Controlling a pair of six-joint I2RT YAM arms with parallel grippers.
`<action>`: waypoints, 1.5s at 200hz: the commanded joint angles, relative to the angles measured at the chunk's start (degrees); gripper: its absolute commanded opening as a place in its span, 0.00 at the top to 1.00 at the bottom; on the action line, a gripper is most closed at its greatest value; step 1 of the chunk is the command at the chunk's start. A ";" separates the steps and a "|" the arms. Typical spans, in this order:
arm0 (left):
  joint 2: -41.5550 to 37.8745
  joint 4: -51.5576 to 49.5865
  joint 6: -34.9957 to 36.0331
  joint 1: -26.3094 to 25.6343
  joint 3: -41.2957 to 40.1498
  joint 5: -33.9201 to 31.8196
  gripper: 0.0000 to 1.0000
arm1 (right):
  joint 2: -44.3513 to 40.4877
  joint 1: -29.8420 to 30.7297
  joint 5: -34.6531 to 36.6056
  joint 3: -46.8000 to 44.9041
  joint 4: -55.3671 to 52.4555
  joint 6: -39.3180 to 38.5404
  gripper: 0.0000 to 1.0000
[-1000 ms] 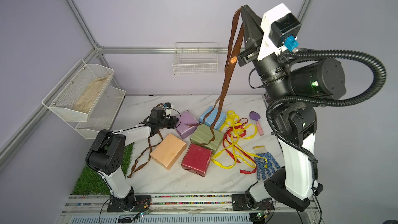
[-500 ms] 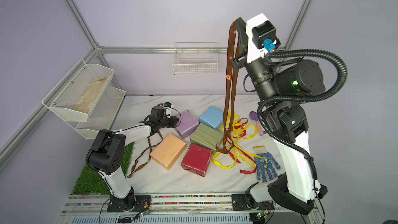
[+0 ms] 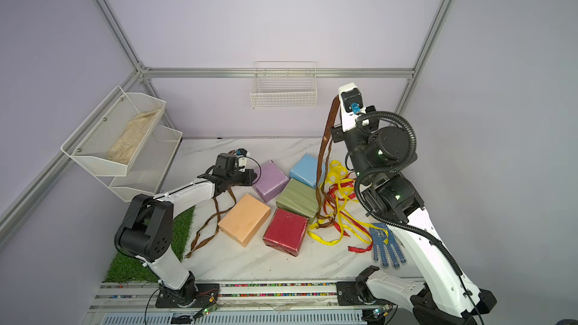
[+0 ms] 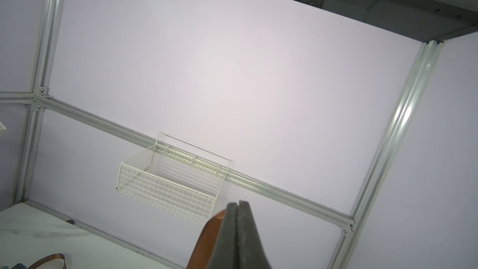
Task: Untie the ribbon bows on the gift boxes
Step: Place the ribbon at the center of the board.
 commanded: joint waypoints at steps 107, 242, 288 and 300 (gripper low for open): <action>-15.37 -10.23 5.18 1.04 0.43 -8.44 0.82 | -10.87 -0.38 10.73 -19.99 2.73 10.79 1.00; -29.95 -10.58 8.13 4.00 -11.10 -17.32 0.25 | -5.58 -18.89 -0.45 -37.96 2.38 29.23 1.00; -33.79 -7.63 7.89 5.07 -16.01 -19.35 0.15 | 4.76 -26.93 -13.82 -37.80 0.05 34.22 1.00; -34.23 -6.72 7.78 5.42 -17.45 -19.40 0.12 | 7.68 -27.78 -15.96 -37.09 -1.24 35.22 1.00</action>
